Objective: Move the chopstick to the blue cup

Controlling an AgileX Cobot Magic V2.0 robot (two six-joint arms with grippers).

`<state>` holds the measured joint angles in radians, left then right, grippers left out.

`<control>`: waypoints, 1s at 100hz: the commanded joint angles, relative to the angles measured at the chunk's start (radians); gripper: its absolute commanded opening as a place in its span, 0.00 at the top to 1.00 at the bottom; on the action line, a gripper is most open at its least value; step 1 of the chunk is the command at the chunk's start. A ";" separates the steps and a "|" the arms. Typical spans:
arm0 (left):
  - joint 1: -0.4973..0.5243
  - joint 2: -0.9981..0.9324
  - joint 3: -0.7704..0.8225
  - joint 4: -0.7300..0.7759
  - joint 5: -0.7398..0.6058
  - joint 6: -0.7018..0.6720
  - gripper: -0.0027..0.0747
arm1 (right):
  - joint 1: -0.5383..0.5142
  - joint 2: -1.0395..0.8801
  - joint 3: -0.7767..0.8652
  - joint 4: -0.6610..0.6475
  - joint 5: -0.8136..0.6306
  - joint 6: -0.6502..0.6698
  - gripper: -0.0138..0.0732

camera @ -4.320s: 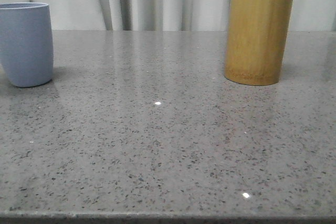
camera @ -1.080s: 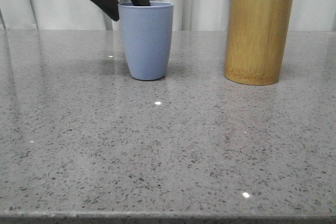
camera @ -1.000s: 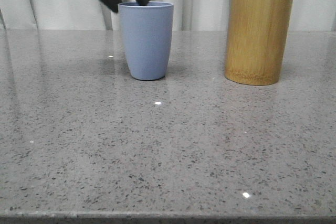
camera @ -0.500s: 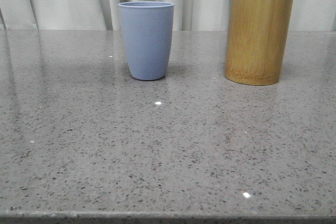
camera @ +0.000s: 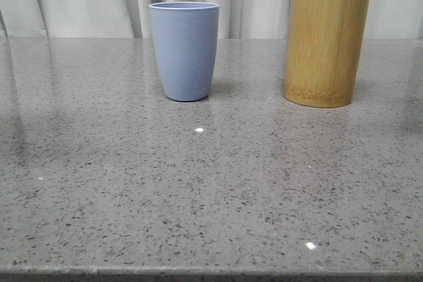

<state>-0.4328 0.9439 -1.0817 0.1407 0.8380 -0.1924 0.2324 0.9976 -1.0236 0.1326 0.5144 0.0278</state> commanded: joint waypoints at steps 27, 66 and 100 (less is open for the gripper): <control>-0.005 -0.143 0.100 0.027 -0.078 -0.041 0.46 | 0.061 0.178 -0.195 0.014 -0.064 -0.011 0.40; -0.005 -0.159 0.105 0.044 -0.073 -0.041 0.46 | 0.070 0.358 -0.339 0.014 -0.038 -0.012 0.40; -0.005 -0.159 0.105 0.048 -0.073 -0.041 0.46 | 0.070 0.468 -0.428 0.014 -0.025 -0.013 0.40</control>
<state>-0.4328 0.7897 -0.9525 0.1744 0.8380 -0.2220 0.3025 1.4754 -1.3987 0.1415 0.5514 0.0240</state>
